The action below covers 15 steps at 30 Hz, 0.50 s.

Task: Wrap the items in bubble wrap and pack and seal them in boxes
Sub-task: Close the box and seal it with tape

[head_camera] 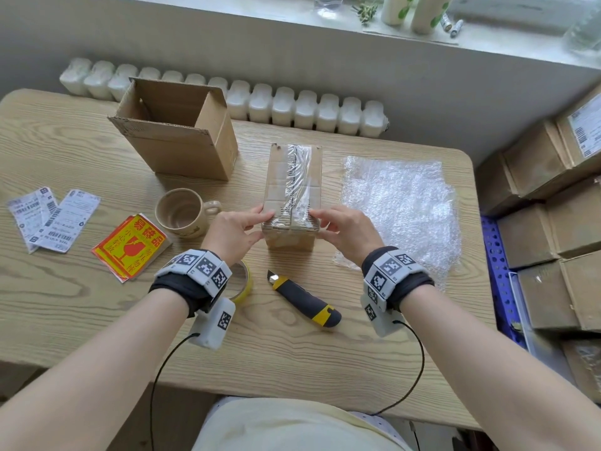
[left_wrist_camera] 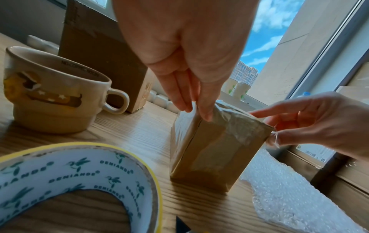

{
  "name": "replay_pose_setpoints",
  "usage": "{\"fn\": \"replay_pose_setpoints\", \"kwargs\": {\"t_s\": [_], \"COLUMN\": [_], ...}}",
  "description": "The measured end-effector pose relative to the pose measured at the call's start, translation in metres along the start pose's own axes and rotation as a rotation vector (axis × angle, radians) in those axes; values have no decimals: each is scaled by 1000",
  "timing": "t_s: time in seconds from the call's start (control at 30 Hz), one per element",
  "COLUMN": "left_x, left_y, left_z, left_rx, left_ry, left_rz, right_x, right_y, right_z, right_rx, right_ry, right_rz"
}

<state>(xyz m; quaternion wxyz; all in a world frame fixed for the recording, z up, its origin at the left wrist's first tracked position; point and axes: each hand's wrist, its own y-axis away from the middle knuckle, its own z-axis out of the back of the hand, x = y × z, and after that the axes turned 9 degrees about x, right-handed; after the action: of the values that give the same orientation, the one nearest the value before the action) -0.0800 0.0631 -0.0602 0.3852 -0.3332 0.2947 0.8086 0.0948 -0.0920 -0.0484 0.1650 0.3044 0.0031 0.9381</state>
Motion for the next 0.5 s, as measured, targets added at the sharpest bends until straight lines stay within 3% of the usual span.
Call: {"fn": "replay_pose_setpoints", "kwargs": {"t_s": [0.23,0.4,0.5], "left_x": [-8,-10,-12], "left_y": [-1,-1,-1], "left_z": [-5,-9,-8], "left_rx": [-63,-78,-28], "left_ry": [9,4,-44], "left_rz": [29,40,65], "right_x": [2,10,18], "right_y": [-2,1,4], "right_z": [5,-5,-7], "right_rx": [62,-5,63], "right_ry": [-25,43,85], "right_rz": [12,-50,-114]}}
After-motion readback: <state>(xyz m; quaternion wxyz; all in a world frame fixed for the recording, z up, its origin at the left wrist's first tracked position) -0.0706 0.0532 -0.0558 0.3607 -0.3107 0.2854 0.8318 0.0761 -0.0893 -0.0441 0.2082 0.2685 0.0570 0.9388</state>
